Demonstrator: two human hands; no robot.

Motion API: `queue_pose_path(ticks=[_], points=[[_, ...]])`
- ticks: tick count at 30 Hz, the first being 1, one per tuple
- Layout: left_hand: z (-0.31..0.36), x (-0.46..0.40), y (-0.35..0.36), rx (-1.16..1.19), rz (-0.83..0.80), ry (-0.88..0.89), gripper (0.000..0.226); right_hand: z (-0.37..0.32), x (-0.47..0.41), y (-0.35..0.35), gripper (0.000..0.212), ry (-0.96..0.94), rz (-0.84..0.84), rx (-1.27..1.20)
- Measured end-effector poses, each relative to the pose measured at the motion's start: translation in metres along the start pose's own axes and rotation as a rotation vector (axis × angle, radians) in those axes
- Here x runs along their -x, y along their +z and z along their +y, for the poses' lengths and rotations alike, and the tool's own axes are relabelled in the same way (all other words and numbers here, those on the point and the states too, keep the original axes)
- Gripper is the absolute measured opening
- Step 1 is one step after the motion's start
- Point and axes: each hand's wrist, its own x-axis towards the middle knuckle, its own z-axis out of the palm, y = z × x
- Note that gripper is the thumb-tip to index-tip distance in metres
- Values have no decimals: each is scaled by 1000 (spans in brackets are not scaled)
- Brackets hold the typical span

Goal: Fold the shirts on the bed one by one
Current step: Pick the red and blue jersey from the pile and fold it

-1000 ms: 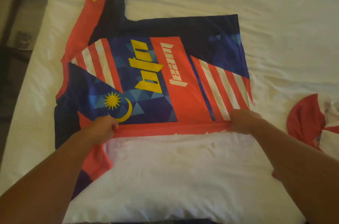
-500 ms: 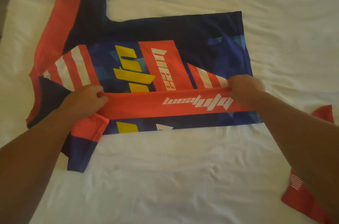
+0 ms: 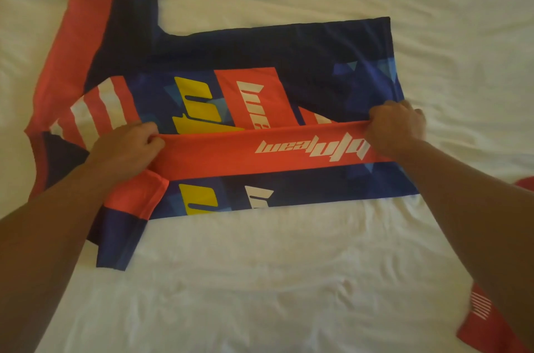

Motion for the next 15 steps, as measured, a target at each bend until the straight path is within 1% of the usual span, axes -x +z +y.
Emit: queue_pose_path(ticks=[2, 3, 4, 5, 7, 8, 9, 11, 13, 15], points=[[6, 3, 2, 0, 65, -12, 25, 0, 1, 1, 28, 18, 12, -17], [10, 6, 5, 7, 127, -20, 26, 0, 3, 4, 30, 37, 45, -36], [17, 10, 9, 17, 194, -32, 33, -2, 6, 8, 32, 58, 100, -72], [25, 16, 14, 24, 262, -29, 46, -4, 12, 13, 33, 74, 172, -119], [46, 29, 25, 7, 358, 47, 63, -17, 26, 26, 35, 41, 316, -205], [58, 36, 34, -20, 363, 113, 66, -27, 36, 33, 34, -3, 372, -252], [69, 41, 46, -58, 341, 182, 68, -39, 46, 40, 35, -64, 394, -308], [88, 46, 70, -146, 247, 282, 73, -58, 63, 53, 42, -198, 338, -374], [97, 44, 89, -194, 160, 297, 80, -66, 73, 72, 55, -273, 258, -338], [98, 39, 101, -187, 136, 274, 85, -54, 74, 89, 65, -261, 219, -288]])
